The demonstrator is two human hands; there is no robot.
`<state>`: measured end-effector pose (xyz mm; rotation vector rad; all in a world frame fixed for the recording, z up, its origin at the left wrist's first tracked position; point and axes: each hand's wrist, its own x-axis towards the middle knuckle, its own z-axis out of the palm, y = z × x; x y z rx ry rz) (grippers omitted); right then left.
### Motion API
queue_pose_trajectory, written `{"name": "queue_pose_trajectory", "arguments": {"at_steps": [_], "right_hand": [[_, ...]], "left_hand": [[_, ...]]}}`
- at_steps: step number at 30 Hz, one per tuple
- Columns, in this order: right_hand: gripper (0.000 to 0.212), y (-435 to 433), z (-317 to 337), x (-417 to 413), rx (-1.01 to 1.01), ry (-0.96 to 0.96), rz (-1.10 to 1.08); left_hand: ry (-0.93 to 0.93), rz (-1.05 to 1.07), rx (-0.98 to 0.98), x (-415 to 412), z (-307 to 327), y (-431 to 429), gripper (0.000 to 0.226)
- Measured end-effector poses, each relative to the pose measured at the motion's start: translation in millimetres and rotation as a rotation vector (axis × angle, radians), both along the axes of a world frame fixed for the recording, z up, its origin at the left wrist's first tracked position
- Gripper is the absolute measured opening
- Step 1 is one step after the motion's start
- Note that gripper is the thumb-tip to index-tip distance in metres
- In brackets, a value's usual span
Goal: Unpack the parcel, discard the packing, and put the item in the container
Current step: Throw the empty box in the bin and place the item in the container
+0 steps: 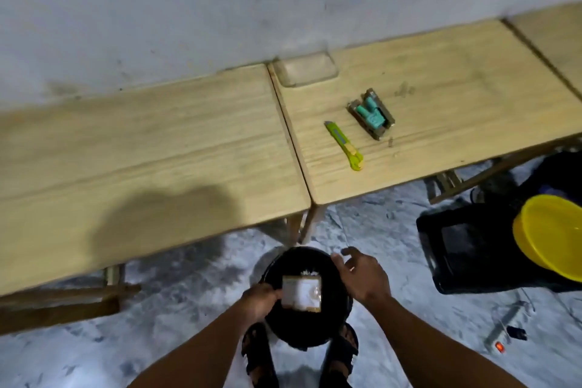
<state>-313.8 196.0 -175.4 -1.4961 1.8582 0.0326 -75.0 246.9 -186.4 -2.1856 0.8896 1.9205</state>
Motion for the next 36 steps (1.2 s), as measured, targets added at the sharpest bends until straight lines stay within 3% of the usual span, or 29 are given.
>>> {"name": "queue_pose_trajectory", "arguments": {"at_steps": [5,11,15,18,22,28,30,33,36], "right_hand": [[0.031,-25.6,73.5,24.5,-0.25,-0.039,0.116],[0.029,-102.6,126.6,40.3,-0.42,-0.025,0.059],[0.035,-173.1,147.2,44.4,-0.474,-0.025,-0.011],[0.056,-224.2,149.6,37.5,-0.46,-0.026,-0.04],[0.074,-279.7,138.7,21.9,-0.325,0.101,-0.039],[0.109,-332.5,94.3,-1.3,-0.118,0.261,0.0],[0.104,-341.4,80.5,-5.7,-0.128,0.283,0.026],[0.079,-349.8,69.1,-8.0,-0.221,0.311,0.053],[0.08,-354.4,70.2,-8.5,-0.23,0.265,0.044]], "left_hand": [[0.078,-0.126,-0.154,-0.2,71.3,-35.2,0.032],[0.228,-0.136,-0.227,-1.2,163.9,-119.6,0.031],[0.153,-0.028,-0.415,11.2,186.1,-190.0,0.034],[-0.017,0.058,-0.63,22.3,175.3,-240.7,0.028],[-0.315,-0.006,-0.761,32.9,144.5,-281.1,0.051],[-0.727,-0.304,-0.848,38.1,75.2,-302.1,0.081],[-0.79,-0.369,-0.863,39.5,48.5,-303.3,0.076],[-0.832,-0.368,-0.896,39.7,21.0,-301.0,0.07],[-0.83,-0.349,-0.936,39.1,13.6,-301.4,0.07]]}}
